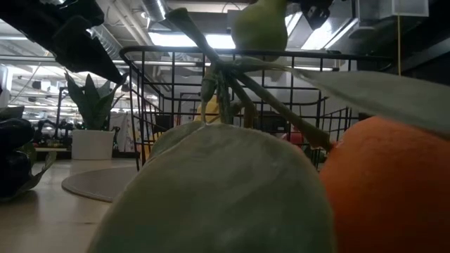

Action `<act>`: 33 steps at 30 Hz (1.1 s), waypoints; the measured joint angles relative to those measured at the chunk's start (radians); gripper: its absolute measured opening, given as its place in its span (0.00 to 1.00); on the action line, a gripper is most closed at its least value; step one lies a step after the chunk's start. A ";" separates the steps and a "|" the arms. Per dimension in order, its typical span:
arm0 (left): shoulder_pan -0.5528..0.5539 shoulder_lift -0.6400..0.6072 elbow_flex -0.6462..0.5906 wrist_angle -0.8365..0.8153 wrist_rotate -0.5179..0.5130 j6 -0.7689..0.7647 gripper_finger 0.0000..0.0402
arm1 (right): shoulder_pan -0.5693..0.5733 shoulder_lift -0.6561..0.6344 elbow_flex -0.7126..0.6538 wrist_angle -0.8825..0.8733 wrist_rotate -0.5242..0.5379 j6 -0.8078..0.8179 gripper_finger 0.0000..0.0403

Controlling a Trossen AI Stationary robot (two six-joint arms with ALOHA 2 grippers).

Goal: Build produce basket
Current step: Put the green pear into the wire basket

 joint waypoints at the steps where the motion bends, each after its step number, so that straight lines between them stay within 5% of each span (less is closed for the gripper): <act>1: 0.000 0.000 0.000 0.000 0.000 0.000 0.22 | 0.003 0.000 0.000 0.002 0.000 0.000 0.00; 13: 0.000 0.000 0.000 0.000 0.000 0.000 0.22 | 0.032 0.000 0.000 -0.025 -0.100 -0.019 0.00; 29: 0.000 0.000 0.000 0.000 0.000 -0.001 0.21 | 0.030 0.000 0.000 -0.113 -0.096 0.004 0.00; 33: 0.000 0.000 0.000 0.000 0.000 -0.002 0.22 | 0.030 0.000 0.000 -0.116 -0.027 0.004 0.00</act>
